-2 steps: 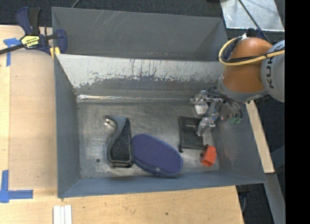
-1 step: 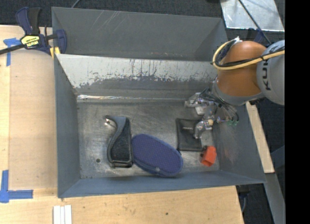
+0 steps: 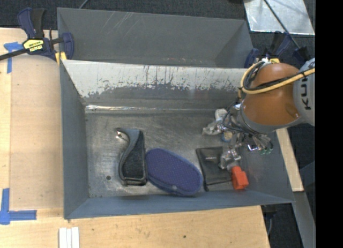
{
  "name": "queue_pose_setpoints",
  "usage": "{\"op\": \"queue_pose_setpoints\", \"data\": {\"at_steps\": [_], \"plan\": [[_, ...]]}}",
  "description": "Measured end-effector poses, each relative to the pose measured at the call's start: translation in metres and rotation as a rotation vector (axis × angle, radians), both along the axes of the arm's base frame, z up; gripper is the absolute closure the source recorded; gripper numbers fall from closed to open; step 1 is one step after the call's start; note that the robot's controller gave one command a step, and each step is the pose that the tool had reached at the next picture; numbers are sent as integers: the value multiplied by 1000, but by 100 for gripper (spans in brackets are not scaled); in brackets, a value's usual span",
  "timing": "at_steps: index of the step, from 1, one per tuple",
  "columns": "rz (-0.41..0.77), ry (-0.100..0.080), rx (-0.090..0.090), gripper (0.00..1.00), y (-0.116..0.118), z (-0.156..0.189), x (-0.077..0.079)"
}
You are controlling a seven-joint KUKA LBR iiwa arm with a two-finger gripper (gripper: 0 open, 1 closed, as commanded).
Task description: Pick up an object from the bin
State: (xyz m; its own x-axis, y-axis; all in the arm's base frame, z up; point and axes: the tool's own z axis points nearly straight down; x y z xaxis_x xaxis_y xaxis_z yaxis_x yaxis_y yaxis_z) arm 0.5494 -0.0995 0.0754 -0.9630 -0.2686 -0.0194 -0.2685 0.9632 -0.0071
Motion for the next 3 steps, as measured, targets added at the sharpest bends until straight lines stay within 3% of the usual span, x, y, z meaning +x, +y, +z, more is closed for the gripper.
{"op": "queue_pose_setpoints", "data": {"at_steps": [1, 2, 3], "plan": [[2, -8, 0, 100, 0, 2, 3], [56, 8, -1, 100, 3, 123, 5], [400, 10, -5, 100, 44, 201, 14]]}}
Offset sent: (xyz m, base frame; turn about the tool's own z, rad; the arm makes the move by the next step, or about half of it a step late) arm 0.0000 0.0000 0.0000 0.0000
